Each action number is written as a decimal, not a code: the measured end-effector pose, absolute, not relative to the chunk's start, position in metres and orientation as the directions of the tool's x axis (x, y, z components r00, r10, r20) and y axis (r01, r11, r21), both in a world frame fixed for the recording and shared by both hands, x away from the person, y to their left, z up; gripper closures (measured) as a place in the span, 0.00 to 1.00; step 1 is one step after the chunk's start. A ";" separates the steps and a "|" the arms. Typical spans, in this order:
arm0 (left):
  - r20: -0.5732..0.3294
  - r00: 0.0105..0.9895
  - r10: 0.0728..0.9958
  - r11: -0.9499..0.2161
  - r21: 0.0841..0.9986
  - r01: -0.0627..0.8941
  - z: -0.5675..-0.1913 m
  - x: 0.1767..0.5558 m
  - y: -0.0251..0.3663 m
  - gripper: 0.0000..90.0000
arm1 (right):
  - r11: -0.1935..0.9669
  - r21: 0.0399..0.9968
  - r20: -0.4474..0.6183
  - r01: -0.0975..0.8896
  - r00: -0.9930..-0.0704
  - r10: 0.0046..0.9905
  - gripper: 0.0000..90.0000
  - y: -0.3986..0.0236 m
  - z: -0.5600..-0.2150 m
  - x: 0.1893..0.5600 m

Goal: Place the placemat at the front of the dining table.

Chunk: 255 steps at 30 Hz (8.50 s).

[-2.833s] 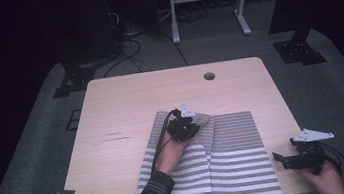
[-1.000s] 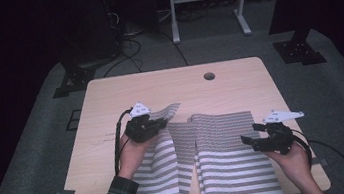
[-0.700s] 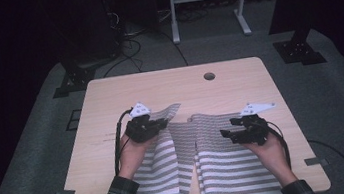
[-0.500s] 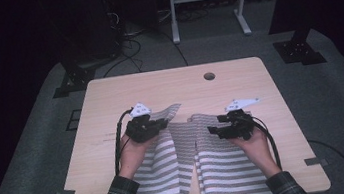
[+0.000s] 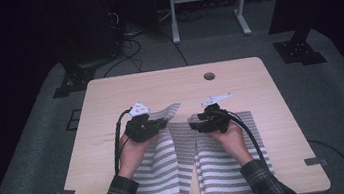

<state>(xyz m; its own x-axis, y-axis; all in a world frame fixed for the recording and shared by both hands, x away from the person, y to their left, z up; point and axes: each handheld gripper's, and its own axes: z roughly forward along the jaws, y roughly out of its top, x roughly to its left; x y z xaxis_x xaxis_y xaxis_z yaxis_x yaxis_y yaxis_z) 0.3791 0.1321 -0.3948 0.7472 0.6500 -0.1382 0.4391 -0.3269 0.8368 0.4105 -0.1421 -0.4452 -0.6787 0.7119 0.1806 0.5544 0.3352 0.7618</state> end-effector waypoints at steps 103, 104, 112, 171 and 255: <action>-0.146 0.574 0.805 -0.235 0.810 0.536 -0.416 0.363 0.255 0.53 | 0.327 0.792 0.029 0.516 -0.566 0.824 0.61 -0.251 -0.403 0.417; -0.146 0.582 0.800 -0.243 0.809 0.536 -0.416 0.360 0.252 0.50 | 0.317 0.794 0.039 0.519 -0.564 0.825 0.58 -0.252 -0.403 0.414; -0.141 0.631 0.763 -0.289 0.799 0.528 -0.419 0.339 0.235 0.25 | 0.309 0.804 0.062 0.508 -0.589 0.806 0.62 -0.259 -0.407 0.382; 0.014 0.701 0.714 -0.534 0.658 0.531 -0.478 0.239 0.213 0.00 | 0.579 0.654 -0.007 0.486 -0.762 0.647 0.94 -0.247 -0.465 0.209; 0.018 0.690 0.723 -0.578 0.563 0.591 -0.469 0.415 0.184 0.00 | 0.439 0.717 0.009 0.542 -0.637 0.771 0.96 -0.262 -0.448 0.361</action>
